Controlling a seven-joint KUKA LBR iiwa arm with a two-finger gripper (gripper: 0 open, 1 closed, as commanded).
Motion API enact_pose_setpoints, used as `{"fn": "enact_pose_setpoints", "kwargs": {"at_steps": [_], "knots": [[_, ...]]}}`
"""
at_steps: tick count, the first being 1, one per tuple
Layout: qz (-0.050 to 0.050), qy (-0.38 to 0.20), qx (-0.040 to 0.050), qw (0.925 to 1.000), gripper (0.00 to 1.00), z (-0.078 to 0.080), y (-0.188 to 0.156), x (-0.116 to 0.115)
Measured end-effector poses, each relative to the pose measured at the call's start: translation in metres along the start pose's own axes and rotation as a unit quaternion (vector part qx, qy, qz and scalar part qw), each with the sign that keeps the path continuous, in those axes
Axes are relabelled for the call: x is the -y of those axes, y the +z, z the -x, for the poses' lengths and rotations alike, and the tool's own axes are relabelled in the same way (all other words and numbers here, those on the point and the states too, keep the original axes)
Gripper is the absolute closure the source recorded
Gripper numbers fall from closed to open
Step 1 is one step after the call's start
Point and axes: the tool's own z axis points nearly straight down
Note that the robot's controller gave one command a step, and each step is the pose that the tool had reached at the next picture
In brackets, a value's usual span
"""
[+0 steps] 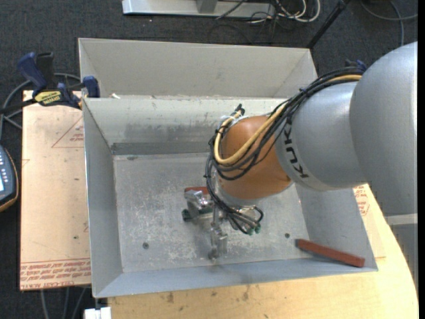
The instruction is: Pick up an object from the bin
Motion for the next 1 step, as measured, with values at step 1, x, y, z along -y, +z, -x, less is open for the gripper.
{"fn": "enact_pose_setpoints", "kwargs": {"at_steps": [1], "knots": [[-0.002,0.072,0.0016,0.9974,0.00,0.0432,-0.0384,0.0521]]}}
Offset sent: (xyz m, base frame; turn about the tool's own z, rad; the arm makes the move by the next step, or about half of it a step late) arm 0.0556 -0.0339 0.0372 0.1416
